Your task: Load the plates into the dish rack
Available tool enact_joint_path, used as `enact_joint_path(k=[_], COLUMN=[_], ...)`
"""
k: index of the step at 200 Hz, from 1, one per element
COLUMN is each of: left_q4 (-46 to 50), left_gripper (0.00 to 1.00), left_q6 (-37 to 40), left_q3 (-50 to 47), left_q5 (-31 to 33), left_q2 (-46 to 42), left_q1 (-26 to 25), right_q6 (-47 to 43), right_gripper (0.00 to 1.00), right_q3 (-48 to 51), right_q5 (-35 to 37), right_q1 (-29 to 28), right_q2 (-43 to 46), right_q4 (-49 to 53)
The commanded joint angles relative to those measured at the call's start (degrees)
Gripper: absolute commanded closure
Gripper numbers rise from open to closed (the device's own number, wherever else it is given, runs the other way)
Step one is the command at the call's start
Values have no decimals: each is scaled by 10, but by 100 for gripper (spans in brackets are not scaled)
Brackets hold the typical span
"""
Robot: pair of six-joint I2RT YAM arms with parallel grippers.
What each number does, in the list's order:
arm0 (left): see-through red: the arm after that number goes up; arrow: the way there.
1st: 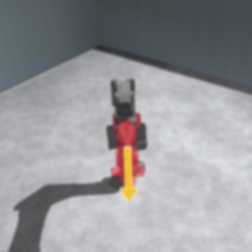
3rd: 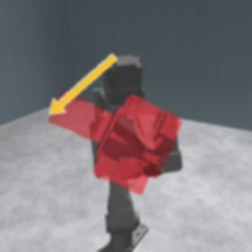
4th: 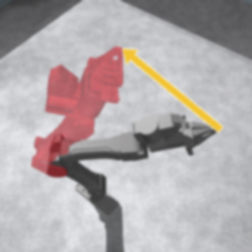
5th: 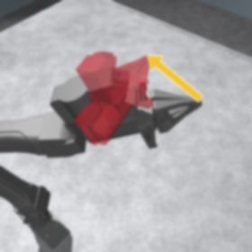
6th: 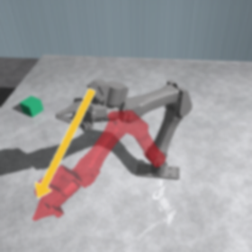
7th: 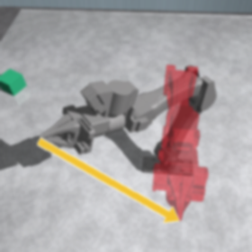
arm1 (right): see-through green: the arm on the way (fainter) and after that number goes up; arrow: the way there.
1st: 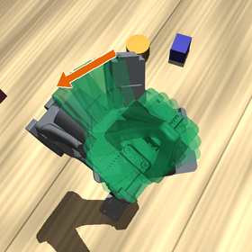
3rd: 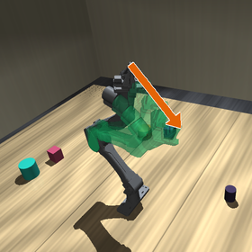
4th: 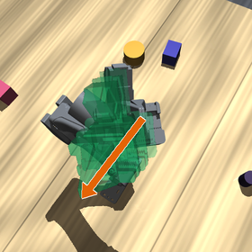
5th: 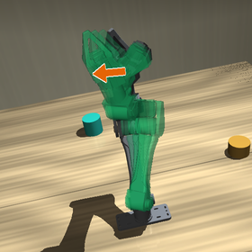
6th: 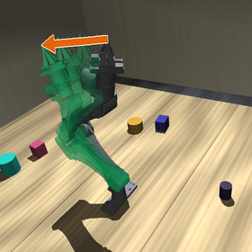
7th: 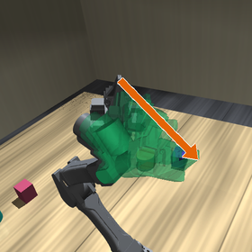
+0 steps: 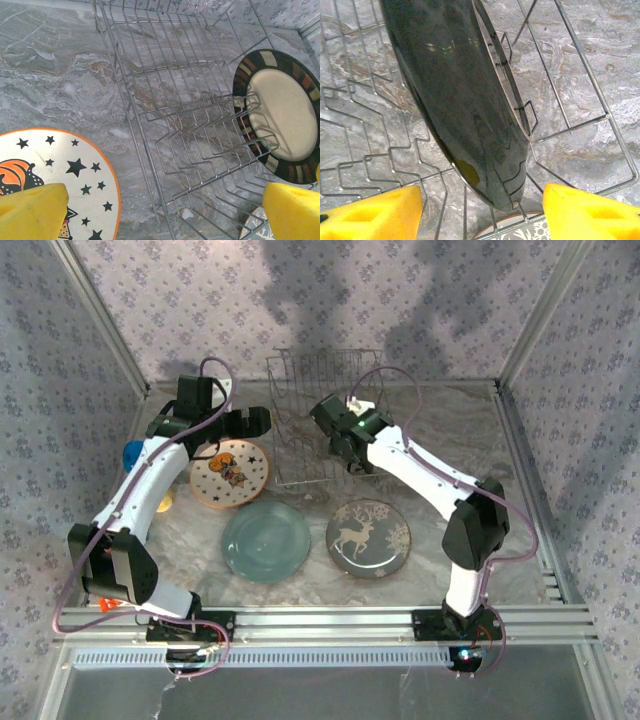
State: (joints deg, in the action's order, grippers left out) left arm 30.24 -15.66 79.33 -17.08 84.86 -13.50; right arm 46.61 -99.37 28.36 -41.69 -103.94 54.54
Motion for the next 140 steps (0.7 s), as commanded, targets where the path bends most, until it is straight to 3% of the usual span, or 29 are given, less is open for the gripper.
enact_joint_path(k=[1, 39, 79, 140], left_q4=[1, 1, 4, 9], left_gripper=[1, 1, 1, 1], left_q6=[5, 4, 1, -34], left_q3=[0, 1, -1, -5], left_q5=[0, 3, 15, 27], left_q2=[1, 0, -1, -13], left_q1=[5, 6, 6, 4], right_q6=[-12, -37, -56, -79], right_gripper=[25, 0, 0, 0], right_q3=[-13, -7, 37, 197], right_q5=[-17, -72, -145, -257], right_q1=[8, 46, 106, 231], right_q2=[48, 83, 123, 233], right_q4=[-13, -23, -44, -115])
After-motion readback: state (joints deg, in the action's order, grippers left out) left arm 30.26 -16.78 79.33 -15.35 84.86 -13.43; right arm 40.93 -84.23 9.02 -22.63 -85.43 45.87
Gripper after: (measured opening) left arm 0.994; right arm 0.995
